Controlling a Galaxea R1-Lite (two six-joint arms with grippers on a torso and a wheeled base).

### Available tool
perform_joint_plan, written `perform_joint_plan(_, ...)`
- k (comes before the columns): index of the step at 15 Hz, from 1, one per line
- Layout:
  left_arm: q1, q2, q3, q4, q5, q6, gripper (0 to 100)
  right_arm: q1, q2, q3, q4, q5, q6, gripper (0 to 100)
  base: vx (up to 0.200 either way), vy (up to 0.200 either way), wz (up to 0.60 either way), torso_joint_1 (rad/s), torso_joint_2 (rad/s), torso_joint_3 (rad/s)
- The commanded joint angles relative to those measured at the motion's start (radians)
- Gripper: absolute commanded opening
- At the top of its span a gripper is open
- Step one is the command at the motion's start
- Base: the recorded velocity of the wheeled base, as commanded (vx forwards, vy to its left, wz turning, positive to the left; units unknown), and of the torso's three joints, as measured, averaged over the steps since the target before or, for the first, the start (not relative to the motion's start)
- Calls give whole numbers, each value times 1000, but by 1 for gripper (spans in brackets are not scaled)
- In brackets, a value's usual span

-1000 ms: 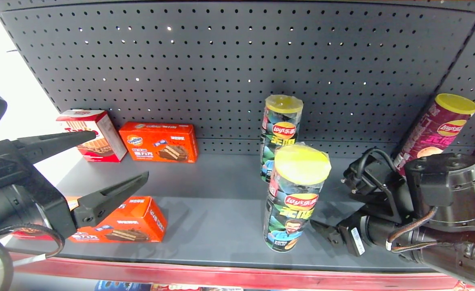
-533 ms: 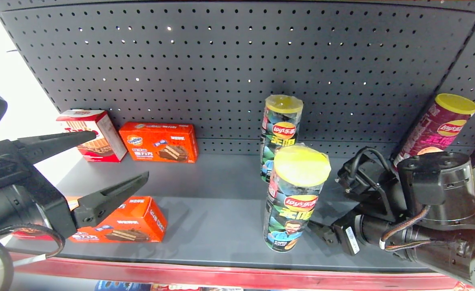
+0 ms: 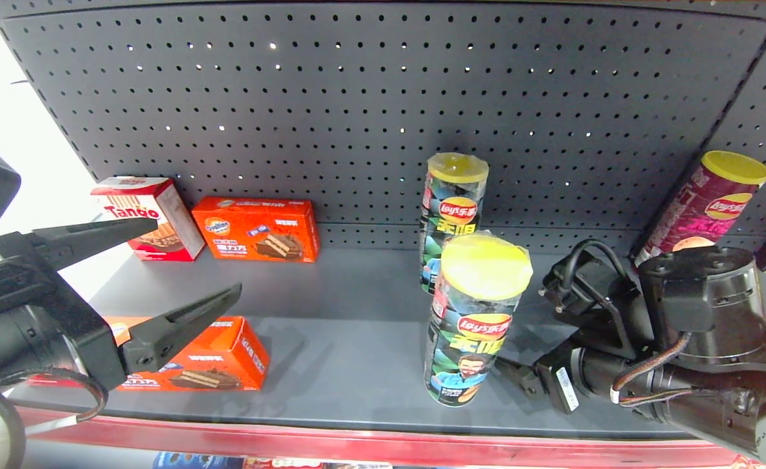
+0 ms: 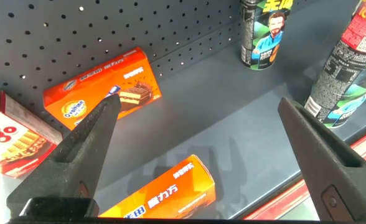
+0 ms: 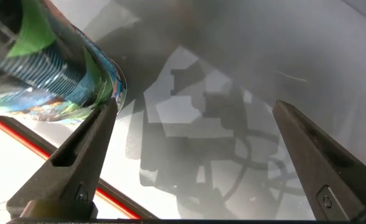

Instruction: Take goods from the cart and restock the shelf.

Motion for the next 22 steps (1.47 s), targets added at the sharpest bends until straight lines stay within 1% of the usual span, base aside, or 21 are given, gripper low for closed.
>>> perform_joint_plan(1, 0, 1, 1, 0, 0, 0, 100, 1, 9, -3, -1, 0, -1, 100, 0, 0, 0, 0, 0, 0)
perform_joint_plan(9, 0, 1, 1, 0, 0, 0, 100, 10, 19, -11, -2, 0, -1, 100, 0, 0, 0, 0, 0, 0)
perform_joint_plan(12, 0, -2, 1, 0, 0, -2, 100, -2, -15, 0, -4, -2, 1, 100, 0, 0, 0, 0, 0, 0)
perform_joint_plan(15, 0, -9, 22, 0, 0, -2, 100, -64, -175, 44, -2, 0, 1, 100, 0, 0, 0, 0, 0, 0)
perform_joint_plan(16, 1, -9, 27, 0, -1, -3, 100, -68, -241, 66, -4, 1, 1, 100, 0, 0, 0, 0, 0, 0)
perform_joint_plan(17, 1, -11, 27, 0, -1, -5, 100, -64, -271, 76, -4, 1, 2, 100, 0, 0, 0, 0, 0, 0)
perform_joint_plan(18, 0, -11, 33, 0, -1, -9, 100, -54, -347, 116, -25, 0, 4, 100, 0, 0, 0, 0, 0, 0)
perform_joint_plan(21, 1, -26, 59, 0, -1, -11, 100, 7, -508, 253, -160, 1, -11, 100, 0, 0, 0, 0, 0, 0)
perform_joint_plan(22, 1, -38, 70, 0, -1, -11, 100, 33, -578, 308, -162, 6, -22, 100, 0, 0, 0, 0, 0, 0)
